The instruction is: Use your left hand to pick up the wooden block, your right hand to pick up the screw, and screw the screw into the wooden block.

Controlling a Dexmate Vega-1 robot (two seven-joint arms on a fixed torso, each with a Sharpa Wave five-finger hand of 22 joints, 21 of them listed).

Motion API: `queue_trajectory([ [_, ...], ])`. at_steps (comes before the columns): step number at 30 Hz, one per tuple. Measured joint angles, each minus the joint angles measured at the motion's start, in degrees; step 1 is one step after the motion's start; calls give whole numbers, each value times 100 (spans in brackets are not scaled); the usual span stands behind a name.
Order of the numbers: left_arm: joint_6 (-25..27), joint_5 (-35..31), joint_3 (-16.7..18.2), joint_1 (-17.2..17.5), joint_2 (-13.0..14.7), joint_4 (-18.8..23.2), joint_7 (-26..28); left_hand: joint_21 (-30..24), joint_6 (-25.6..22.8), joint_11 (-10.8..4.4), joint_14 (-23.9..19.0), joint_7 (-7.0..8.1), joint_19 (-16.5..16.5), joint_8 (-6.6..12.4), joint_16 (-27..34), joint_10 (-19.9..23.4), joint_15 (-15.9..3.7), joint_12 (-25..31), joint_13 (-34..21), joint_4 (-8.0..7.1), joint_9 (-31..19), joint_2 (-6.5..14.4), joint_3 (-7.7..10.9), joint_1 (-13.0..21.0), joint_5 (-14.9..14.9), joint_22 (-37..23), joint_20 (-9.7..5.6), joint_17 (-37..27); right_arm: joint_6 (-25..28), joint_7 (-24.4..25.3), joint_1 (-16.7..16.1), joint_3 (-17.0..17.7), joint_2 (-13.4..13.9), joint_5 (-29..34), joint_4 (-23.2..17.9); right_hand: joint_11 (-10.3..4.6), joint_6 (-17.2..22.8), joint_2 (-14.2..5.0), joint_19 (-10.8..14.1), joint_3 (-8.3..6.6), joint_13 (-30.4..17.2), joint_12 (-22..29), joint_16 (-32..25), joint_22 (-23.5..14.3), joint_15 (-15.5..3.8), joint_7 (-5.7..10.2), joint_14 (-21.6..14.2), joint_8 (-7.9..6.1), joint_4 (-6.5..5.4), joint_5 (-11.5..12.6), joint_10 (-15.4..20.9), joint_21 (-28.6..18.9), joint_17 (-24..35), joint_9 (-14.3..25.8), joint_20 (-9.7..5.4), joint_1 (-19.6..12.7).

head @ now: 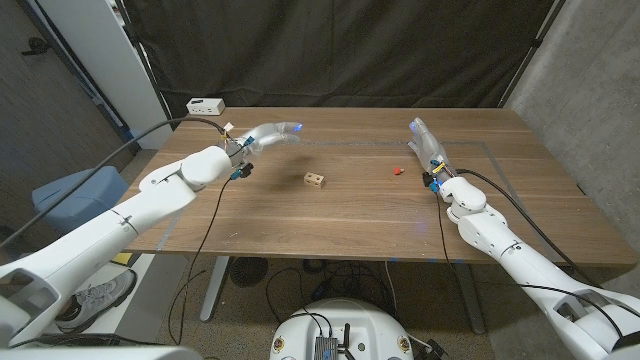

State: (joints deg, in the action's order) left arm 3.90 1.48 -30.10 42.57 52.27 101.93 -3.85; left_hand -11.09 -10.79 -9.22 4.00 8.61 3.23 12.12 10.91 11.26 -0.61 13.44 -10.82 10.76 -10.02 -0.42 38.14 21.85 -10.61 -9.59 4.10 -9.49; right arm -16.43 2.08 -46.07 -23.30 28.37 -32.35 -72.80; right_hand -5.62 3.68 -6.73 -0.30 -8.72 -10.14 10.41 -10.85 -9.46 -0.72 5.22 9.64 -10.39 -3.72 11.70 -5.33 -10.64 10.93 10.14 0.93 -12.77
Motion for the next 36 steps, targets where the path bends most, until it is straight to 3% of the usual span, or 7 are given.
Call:
queue_trajectory([
  [12,936,-1268,-399,-314,193,716,-468,95,-31,-20,113,31,288,0,-56,-106,113,-39,-26,0,1,-305,0,426,27,-15,276,-27,-25,97,-74,37,27,29,-51,0,0,0,-32,-25,0,0,0,0,0,0,0,0,25,0,0,0,-29,0,32,0],
  [19,1285,-1894,-622,-494,185,952,-749,95,-30,-20,166,31,487,0,-56,-106,121,-39,-26,0,-27,-350,0,612,27,-16,314,-27,-26,133,-105,54,41,29,-79,0,0,0,-29,-24,0,0,0,0,0,0,0,0,24,0,0,0,-28,0,35,0],
  [29,1315,-2602,-883,-776,117,1034,-1253,95,-216,-216,152,261,519,0,-56,90,108,-39,-54,-1,-26,-505,0,1054,27,-15,345,-26,-25,162,-137,87,41,16,-73,0,-32,0,0,-48,0,0,0,1,0,32,0,0,48,0,0,0,-28,0,62,0],
  [36,1145,-3145,-1097,-1010,43,1030,-1622,95,-254,-266,61,299,601,44,-30,184,61,0,-79,-1,-26,-621,0,1314,0,-15,427,-26,-42,166,-154,109,31,-24,-31,0,-32,0,0,-48,-1,0,0,1,19,32,18,0,48,0,0,0,-27,0,62,0],
])
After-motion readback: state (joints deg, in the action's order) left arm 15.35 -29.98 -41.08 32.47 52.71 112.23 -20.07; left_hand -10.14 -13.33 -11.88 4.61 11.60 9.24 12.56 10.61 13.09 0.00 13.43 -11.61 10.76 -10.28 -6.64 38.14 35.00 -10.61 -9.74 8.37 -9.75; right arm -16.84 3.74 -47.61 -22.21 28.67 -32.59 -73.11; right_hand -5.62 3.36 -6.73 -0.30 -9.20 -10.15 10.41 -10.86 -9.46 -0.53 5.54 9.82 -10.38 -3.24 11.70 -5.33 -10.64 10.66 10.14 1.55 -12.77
